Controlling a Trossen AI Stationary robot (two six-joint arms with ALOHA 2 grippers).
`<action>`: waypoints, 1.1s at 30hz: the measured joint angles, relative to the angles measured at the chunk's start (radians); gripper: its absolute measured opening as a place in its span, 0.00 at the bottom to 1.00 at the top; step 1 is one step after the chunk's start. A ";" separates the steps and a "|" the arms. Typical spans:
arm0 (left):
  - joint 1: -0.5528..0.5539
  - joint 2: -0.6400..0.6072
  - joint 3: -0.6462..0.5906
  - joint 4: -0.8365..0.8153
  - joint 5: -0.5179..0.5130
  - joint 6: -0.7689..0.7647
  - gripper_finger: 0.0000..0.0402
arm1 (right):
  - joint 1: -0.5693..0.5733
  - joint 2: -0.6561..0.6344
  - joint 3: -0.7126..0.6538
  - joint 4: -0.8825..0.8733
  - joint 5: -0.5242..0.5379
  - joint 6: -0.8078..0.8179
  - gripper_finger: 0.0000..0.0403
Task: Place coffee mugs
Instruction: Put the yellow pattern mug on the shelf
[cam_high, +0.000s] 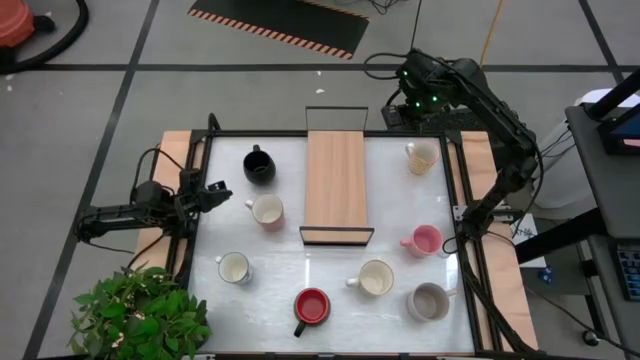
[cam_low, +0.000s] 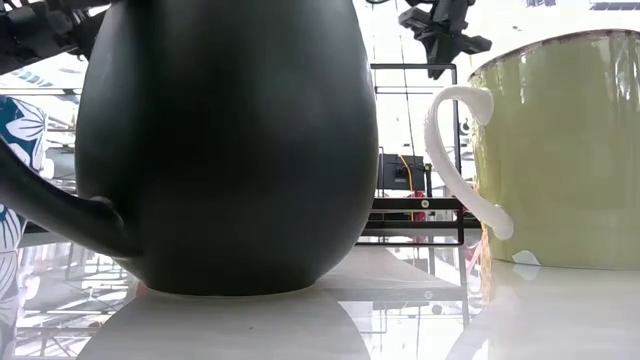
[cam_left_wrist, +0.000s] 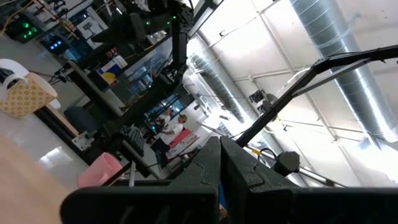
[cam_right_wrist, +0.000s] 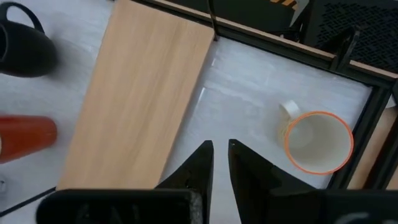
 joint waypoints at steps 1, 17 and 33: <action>0.000 0.000 0.000 0.000 0.000 0.000 0.00 | 0.000 0.000 0.000 0.008 0.000 0.003 0.11; 0.015 0.001 0.022 0.056 -0.105 0.189 0.00 | 0.007 -0.011 0.000 -0.016 0.003 0.028 0.11; 0.015 0.382 0.407 -0.059 -0.140 0.616 0.00 | 0.007 -0.010 0.000 -0.015 0.006 0.000 0.11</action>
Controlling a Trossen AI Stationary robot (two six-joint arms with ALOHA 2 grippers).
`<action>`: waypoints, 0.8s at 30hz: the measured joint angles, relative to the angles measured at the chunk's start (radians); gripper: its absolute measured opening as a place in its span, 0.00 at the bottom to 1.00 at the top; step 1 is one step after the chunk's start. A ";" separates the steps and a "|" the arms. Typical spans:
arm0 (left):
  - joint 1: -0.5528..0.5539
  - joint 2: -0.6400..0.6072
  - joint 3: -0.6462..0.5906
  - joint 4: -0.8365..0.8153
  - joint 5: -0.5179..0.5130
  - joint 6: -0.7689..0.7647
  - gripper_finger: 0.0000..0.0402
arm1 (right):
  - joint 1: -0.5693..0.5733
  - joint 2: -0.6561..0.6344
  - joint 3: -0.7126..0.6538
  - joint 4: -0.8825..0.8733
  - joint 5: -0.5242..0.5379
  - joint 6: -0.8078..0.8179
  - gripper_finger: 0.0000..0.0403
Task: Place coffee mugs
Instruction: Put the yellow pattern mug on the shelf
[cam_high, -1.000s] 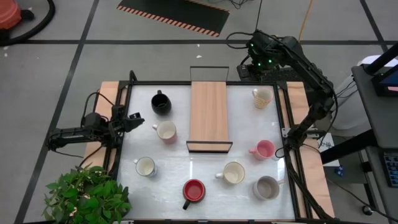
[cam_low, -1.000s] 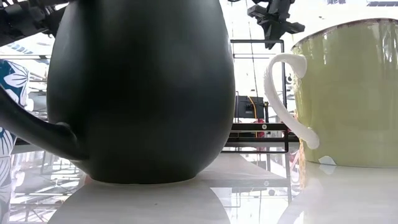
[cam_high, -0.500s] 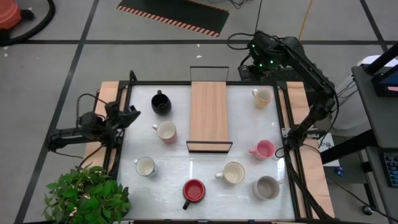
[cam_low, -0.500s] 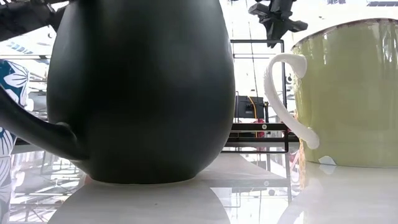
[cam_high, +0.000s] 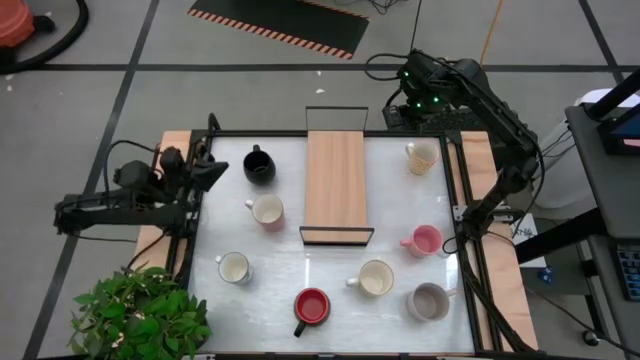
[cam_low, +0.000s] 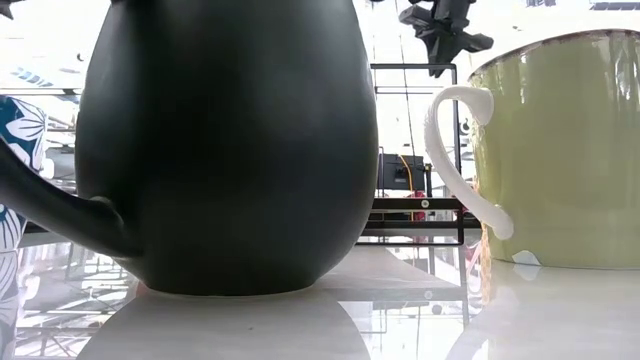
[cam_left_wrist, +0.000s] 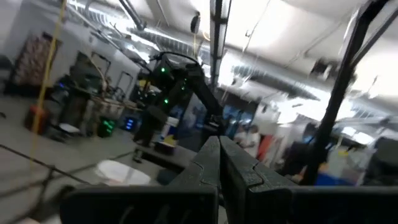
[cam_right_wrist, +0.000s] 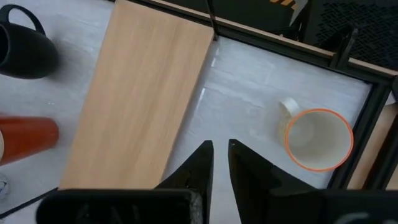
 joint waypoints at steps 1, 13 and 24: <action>0.000 0.031 0.026 0.000 0.000 0.031 0.00 | 0.000 0.000 0.000 0.000 0.002 -0.004 0.11; 0.048 0.274 0.270 0.000 -0.048 0.138 0.00 | -0.008 0.000 0.000 -0.001 0.024 -0.100 0.20; 0.113 0.346 0.322 -0.101 -0.063 0.104 0.05 | -0.008 -0.001 -0.200 -0.002 0.040 -0.009 0.61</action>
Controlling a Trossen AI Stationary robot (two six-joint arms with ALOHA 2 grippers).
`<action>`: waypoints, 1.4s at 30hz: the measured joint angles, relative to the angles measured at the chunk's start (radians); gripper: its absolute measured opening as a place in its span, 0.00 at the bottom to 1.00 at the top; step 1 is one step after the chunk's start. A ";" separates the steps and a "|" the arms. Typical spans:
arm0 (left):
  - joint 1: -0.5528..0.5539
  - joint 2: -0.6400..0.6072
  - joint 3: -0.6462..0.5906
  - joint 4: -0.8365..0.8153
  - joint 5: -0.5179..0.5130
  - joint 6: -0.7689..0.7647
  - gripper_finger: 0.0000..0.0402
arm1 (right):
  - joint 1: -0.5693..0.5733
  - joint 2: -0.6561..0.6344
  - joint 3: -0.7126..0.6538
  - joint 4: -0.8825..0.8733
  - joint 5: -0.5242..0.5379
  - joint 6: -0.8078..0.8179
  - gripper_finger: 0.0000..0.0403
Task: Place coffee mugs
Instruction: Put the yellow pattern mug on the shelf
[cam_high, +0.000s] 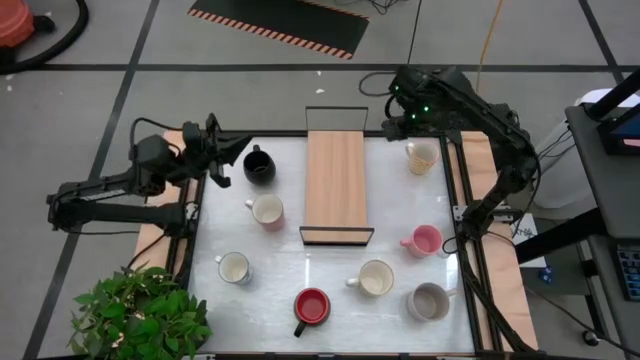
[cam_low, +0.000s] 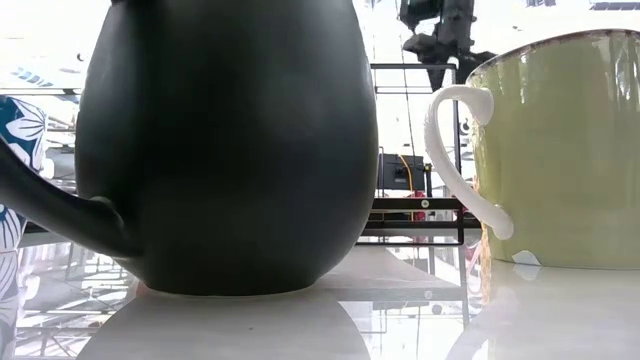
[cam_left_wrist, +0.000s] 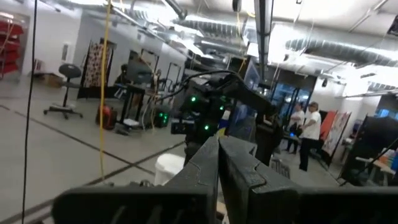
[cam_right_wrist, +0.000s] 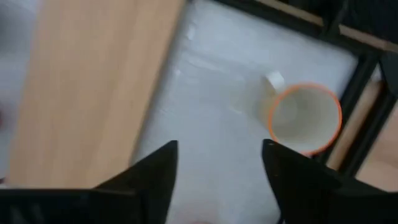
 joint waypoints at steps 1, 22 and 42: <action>0.000 0.000 0.000 -0.003 0.000 -0.005 0.07 | 0.000 0.000 -0.024 0.000 0.007 0.001 0.65; -0.013 0.001 0.000 -0.029 -0.051 -0.071 0.56 | -0.018 0.000 -0.477 0.025 0.165 -0.285 0.81; -0.130 0.105 0.058 0.016 -0.095 -0.162 0.69 | -0.039 0.000 -0.527 0.370 0.168 -0.670 0.81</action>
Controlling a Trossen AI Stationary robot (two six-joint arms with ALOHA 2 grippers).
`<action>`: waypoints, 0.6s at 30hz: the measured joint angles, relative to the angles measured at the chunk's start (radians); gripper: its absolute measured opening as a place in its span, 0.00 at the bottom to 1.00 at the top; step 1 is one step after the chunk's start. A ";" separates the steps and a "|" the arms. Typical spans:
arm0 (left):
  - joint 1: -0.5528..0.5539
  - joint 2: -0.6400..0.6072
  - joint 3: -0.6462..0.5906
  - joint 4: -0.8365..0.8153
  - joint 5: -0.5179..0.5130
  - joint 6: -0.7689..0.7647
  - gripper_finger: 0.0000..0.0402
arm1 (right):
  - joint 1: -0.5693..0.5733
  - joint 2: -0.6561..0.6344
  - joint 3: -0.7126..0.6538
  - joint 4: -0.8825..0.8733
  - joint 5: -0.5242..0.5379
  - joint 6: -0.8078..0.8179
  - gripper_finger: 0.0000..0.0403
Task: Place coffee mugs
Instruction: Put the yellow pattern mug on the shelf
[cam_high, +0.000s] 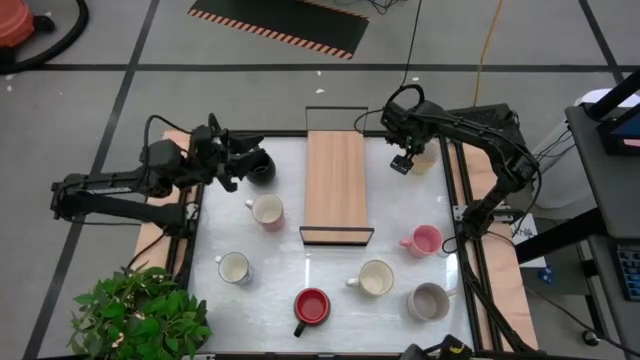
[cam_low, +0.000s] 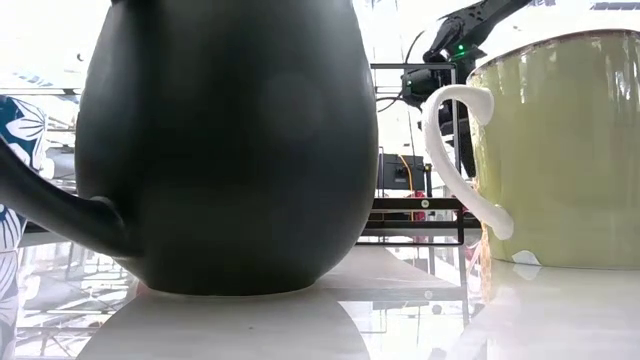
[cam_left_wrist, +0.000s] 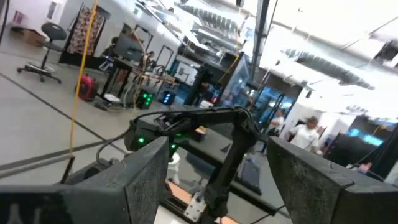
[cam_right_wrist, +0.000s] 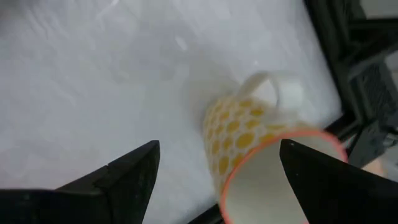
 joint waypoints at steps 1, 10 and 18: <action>-0.013 0.020 0.027 -0.016 -0.010 0.020 0.69 | -0.004 0.000 0.000 0.009 0.001 -0.007 0.81; -0.083 0.200 0.215 -0.179 -0.081 0.091 0.69 | -0.046 0.000 -0.001 0.002 -0.002 0.001 0.81; -0.122 0.267 0.220 -0.175 -0.117 -0.024 0.69 | -0.064 0.000 -0.065 -0.030 -0.037 -0.031 0.81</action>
